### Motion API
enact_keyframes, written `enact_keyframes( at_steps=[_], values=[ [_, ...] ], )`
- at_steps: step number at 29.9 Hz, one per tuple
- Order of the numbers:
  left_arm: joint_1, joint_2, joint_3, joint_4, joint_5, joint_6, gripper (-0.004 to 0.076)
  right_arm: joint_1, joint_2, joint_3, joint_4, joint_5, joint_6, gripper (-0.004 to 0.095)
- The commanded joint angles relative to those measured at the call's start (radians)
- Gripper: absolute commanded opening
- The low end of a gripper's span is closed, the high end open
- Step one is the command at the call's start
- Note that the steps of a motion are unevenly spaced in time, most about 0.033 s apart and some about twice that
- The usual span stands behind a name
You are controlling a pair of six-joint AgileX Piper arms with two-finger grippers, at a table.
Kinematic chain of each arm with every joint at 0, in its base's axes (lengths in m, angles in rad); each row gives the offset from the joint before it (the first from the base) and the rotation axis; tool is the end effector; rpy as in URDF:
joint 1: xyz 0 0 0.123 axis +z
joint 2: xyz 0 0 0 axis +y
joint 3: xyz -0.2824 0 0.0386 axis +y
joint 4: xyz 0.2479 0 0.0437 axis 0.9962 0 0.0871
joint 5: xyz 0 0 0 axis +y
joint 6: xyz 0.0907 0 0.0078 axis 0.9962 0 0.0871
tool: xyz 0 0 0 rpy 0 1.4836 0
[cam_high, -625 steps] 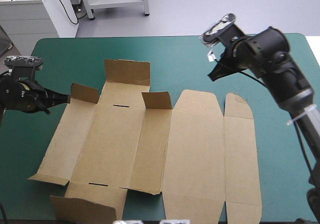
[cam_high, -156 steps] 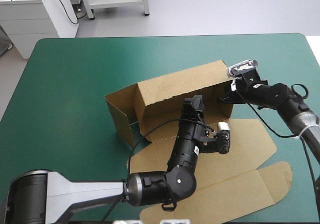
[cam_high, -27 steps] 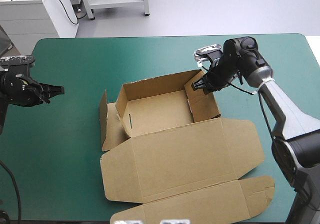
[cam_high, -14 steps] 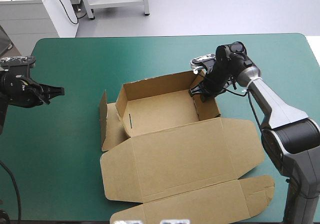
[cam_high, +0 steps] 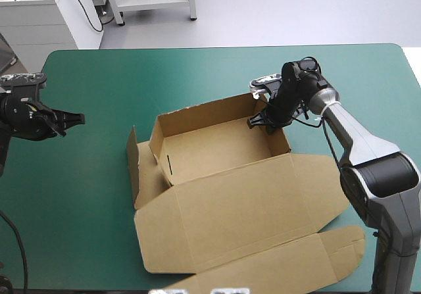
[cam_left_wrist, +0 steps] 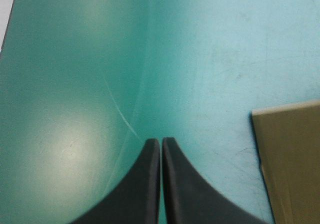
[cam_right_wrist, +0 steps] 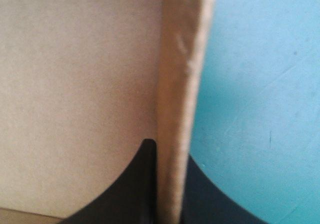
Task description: Fold the box
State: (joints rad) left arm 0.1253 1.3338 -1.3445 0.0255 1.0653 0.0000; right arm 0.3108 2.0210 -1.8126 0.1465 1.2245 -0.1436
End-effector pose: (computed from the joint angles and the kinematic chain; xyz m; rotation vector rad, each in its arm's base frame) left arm 0.2678 0.0358 0.3779 -0.1522 2.5352 0.0826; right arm 0.4051 0.1433 0.2641 -0.6090 2.8561 0.2366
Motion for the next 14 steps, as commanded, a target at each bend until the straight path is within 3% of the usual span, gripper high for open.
enact_keyframes(
  at_steps=[1,8,14],
  values=[
    [0.003,-0.014,-0.026,-0.011,-0.065,-0.012,-0.0003,-0.004,-0.054,-0.027,0.015,0.0,0.005,-0.0011],
    [0.132,0.014,-0.026,-0.174,-0.082,0.0,-0.0003,-0.031,-0.127,-0.027,0.053,-0.044,0.055,-0.0019],
    [0.291,0.053,-0.026,-0.591,-0.095,0.198,-0.0003,-0.112,-0.227,-0.027,0.124,-0.059,0.059,-0.0019]
  ],
)
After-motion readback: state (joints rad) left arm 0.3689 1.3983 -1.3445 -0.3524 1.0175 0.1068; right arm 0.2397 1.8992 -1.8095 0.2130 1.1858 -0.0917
